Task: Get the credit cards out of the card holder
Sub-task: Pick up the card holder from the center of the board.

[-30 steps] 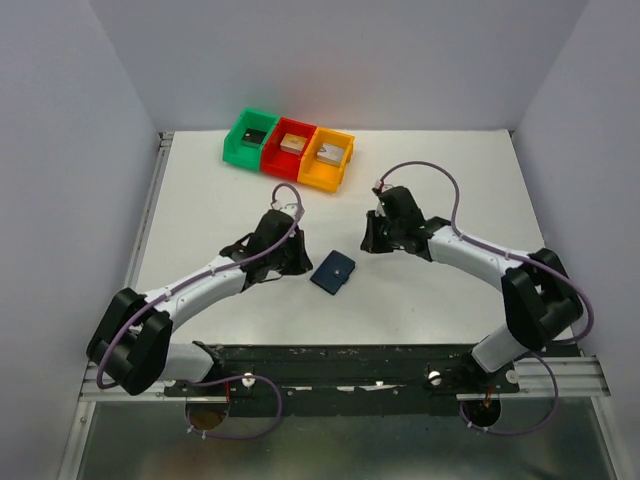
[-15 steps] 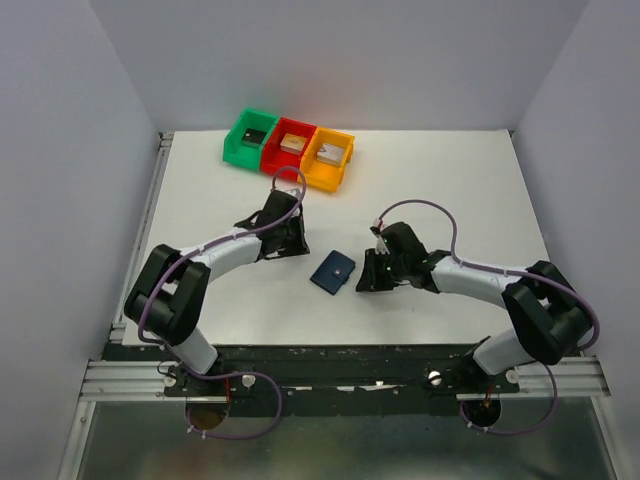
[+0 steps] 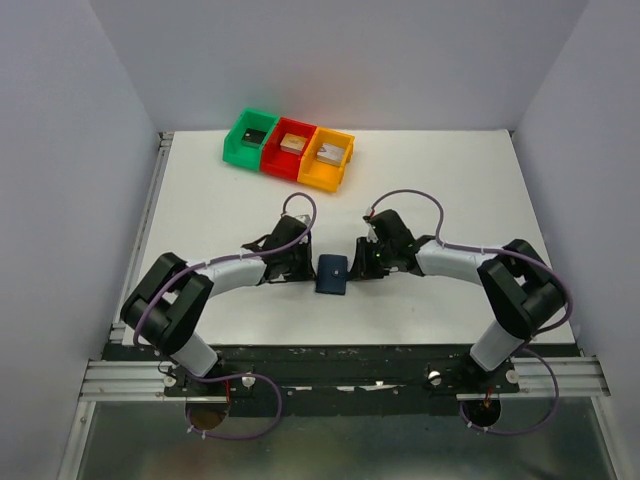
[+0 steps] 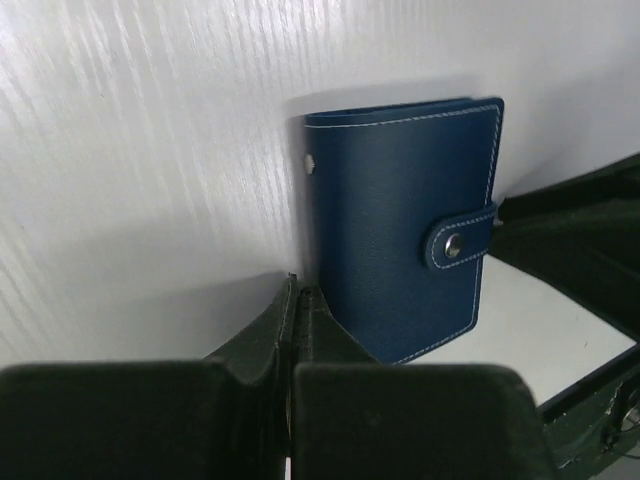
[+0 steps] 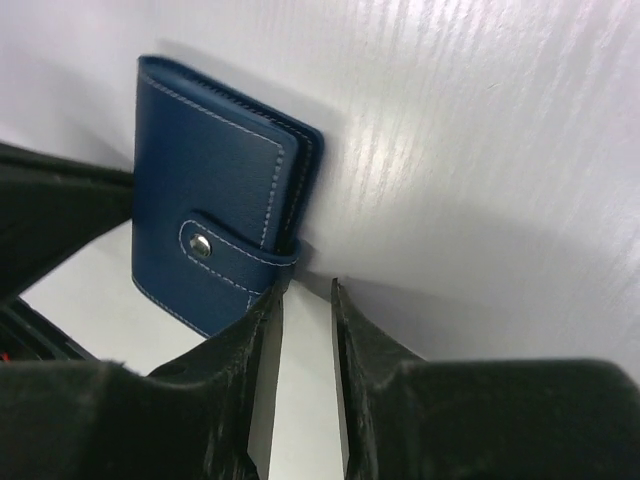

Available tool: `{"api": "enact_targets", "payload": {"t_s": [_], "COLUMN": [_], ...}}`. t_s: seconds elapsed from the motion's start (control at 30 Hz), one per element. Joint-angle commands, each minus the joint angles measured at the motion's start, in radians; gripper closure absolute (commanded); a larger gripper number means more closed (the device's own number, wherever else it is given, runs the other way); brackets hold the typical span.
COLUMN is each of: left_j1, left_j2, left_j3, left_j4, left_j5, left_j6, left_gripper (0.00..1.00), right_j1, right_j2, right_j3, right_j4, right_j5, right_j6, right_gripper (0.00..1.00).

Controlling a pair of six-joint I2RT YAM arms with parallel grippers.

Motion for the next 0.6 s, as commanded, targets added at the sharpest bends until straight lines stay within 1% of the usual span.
{"api": "enact_targets", "payload": {"t_s": [0.0, 0.1, 0.17, 0.23, 0.3, 0.47, 0.57], "left_j1": [-0.034, -0.036, -0.037, -0.036, -0.034, -0.028, -0.028], "left_j2": [-0.048, -0.097, -0.134, -0.172, -0.198, -0.204, -0.178], "left_j3": [-0.051, -0.060, -0.065, -0.069, -0.069, -0.054, -0.039], "left_j4": [0.030, 0.004, -0.020, -0.036, -0.041, -0.016, -0.001], "left_j5": [0.009, -0.036, -0.068, -0.109, -0.151, -0.145, -0.123], "left_j6": [-0.031, -0.028, -0.024, -0.031, -0.032, -0.020, -0.015], "left_gripper": [1.00, 1.00, 1.00, 1.00, 1.00, 1.00, 1.00], "right_j1": [-0.026, -0.042, -0.043, -0.042, -0.043, -0.040, -0.039], "right_j2": [0.028, 0.008, -0.038, -0.082, -0.114, -0.087, -0.047], "right_j3": [0.042, 0.049, 0.027, -0.012, -0.053, -0.119, -0.127], "right_j4": [-0.041, -0.064, -0.060, -0.022, 0.037, 0.222, 0.270], "right_j5": [0.036, 0.048, 0.054, 0.028, -0.027, -0.196, -0.234], "right_j6": [0.008, 0.002, -0.003, 0.006, 0.026, 0.101, 0.126], "right_gripper": [0.65, 0.64, 0.55, 0.43, 0.39, 0.37, 0.37]}}
